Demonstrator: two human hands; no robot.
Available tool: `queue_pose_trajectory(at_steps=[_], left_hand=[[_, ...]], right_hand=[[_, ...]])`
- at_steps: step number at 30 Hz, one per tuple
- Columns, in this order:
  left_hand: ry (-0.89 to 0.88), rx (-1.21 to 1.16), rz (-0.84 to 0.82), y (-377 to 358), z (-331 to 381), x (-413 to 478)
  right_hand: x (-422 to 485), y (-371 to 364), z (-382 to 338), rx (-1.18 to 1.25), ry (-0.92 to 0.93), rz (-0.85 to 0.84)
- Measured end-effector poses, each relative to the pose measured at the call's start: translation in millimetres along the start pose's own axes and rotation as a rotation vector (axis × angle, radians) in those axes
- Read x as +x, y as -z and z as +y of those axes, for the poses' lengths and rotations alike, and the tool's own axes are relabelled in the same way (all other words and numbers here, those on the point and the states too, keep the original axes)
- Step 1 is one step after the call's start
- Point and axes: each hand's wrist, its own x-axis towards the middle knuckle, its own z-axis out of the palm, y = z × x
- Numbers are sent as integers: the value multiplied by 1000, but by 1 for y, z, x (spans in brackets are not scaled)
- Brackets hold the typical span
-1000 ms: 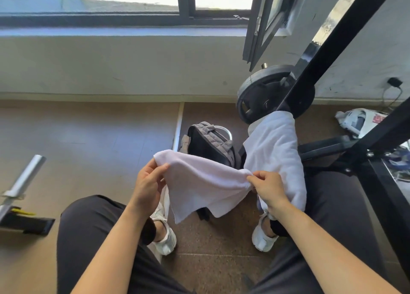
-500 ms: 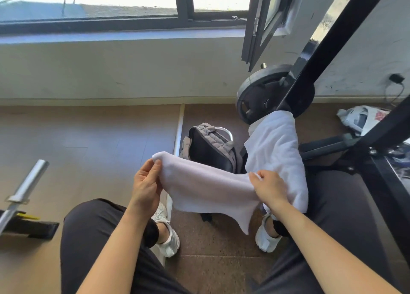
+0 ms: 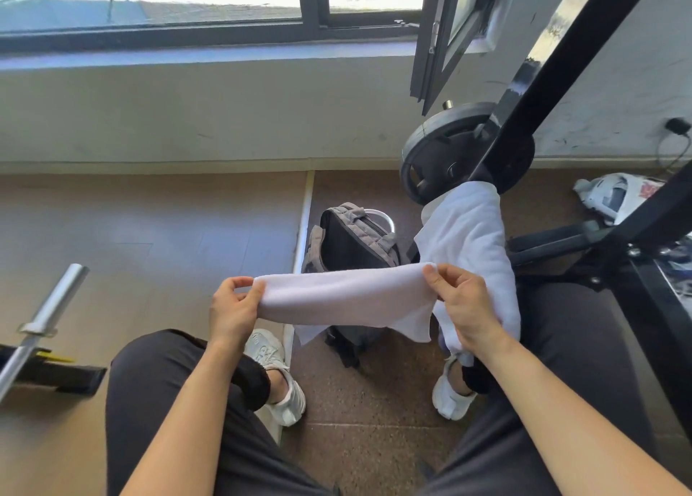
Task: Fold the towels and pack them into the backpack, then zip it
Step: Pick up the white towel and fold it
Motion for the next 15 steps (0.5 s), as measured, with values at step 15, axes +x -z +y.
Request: queue_pose_trajectory(at_steps=[15], left_hand=[[-224, -164, -28, 20, 10, 0]], right_hand=[[-19, 15, -24, -366, 677, -95]])
